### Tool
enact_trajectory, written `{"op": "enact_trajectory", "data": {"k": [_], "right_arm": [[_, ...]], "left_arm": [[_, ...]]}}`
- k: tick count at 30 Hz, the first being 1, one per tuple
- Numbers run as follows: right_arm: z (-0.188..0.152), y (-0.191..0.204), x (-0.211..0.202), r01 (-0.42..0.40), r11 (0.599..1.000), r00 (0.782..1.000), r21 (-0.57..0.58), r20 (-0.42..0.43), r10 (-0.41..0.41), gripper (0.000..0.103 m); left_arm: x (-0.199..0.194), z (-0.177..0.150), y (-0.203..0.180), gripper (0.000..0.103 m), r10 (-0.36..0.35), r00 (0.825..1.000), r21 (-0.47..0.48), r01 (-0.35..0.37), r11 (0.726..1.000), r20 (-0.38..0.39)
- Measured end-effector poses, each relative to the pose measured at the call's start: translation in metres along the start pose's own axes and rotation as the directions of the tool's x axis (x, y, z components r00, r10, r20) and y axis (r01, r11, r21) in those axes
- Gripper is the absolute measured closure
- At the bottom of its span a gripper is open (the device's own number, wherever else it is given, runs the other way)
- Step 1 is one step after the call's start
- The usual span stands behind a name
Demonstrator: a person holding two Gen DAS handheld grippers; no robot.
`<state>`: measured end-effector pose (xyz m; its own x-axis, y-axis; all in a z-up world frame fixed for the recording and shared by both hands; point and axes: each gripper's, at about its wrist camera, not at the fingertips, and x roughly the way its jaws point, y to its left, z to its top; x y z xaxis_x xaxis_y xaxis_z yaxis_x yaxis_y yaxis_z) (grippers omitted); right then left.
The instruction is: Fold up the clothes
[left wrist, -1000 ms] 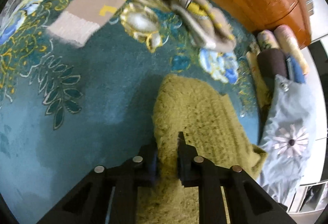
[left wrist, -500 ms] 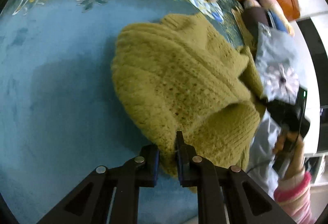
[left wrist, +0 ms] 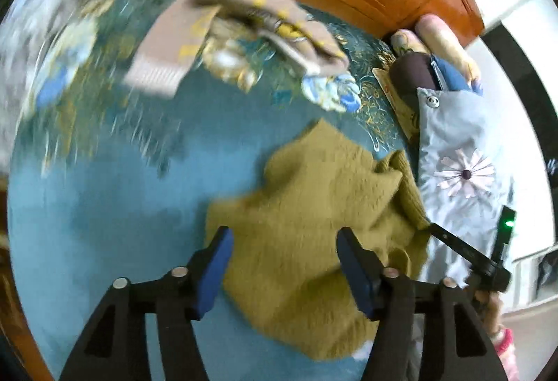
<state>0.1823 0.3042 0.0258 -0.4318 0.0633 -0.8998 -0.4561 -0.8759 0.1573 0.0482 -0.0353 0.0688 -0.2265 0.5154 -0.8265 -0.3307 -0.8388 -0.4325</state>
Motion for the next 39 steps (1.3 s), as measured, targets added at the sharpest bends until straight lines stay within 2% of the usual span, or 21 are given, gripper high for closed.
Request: {"op": "enact_trajectory", "data": {"k": [3,6,10,14,19,23,27,28,29,30,31,32,34,39], "right_arm": [[0.008,0.011,0.009,0.021,0.999,1.000,-0.034,-0.002,-0.021,0.050],[0.013,0.014,0.020,0.038,0.998,0.999,-0.042,-0.010,-0.038,0.050],[0.018,0.014,0.032,0.075,0.996,0.997,-0.049,-0.020,-0.076,0.050],[0.023,0.014,0.046,0.099,0.993,0.994,-0.068,-0.040,-0.102,0.050],[0.027,0.016,0.052,0.120,0.989,0.991,-0.087,-0.041,-0.124,0.050],[0.030,0.016,0.058,0.119,0.989,0.990,-0.087,-0.059,-0.125,0.050],[0.030,0.017,0.061,0.122,0.988,0.989,-0.090,-0.068,-0.128,0.051],[0.031,0.015,0.061,0.125,0.988,0.989,-0.088,-0.070,-0.131,0.053],[0.031,0.014,0.062,0.128,0.988,0.988,-0.084,-0.071,-0.134,0.056],[0.031,0.013,0.062,0.132,0.988,0.988,-0.081,-0.073,-0.138,0.062],[0.032,0.010,0.062,0.136,0.988,0.987,-0.072,-0.075,-0.141,0.069],[0.032,0.007,0.061,0.139,0.988,0.987,-0.062,-0.078,-0.144,0.072],[0.034,0.003,0.060,0.142,0.989,0.986,-0.051,-0.083,-0.146,0.090],[0.044,-0.004,0.047,0.169,0.985,0.984,-0.038,-0.046,-0.170,0.095]], "left_arm": [[0.039,0.029,-0.026,0.036,0.022,1.000,0.095,-0.021,0.995,-0.006],[0.092,0.052,-0.045,0.036,0.042,0.997,0.161,-0.032,0.986,-0.059],[0.145,0.072,-0.045,0.035,0.021,0.993,0.114,-0.007,0.993,-0.120],[0.179,0.078,-0.044,0.035,0.005,0.987,0.040,0.001,0.999,-0.160],[0.198,0.087,-0.053,0.031,0.034,0.990,0.063,-0.025,0.998,-0.140],[0.211,0.097,-0.057,0.029,0.023,0.990,0.026,-0.019,0.999,-0.137],[0.217,0.100,-0.069,0.031,0.054,0.991,0.065,-0.046,0.997,-0.126],[0.217,0.100,-0.072,0.037,0.064,0.990,0.074,-0.055,0.996,-0.122],[0.218,0.100,-0.074,0.055,0.069,0.990,0.077,-0.060,0.995,-0.120],[0.219,0.100,-0.074,0.066,0.072,0.990,0.072,-0.063,0.995,-0.124],[0.220,0.100,-0.074,0.083,0.077,0.988,0.065,-0.069,0.995,-0.130],[0.220,0.100,-0.075,0.087,0.071,0.989,0.059,-0.064,0.996,-0.132],[0.215,0.098,-0.078,0.089,0.078,0.992,0.066,-0.071,0.995,-0.104],[0.175,0.101,-0.067,0.091,0.066,0.997,0.020,-0.067,0.998,0.048]]}}
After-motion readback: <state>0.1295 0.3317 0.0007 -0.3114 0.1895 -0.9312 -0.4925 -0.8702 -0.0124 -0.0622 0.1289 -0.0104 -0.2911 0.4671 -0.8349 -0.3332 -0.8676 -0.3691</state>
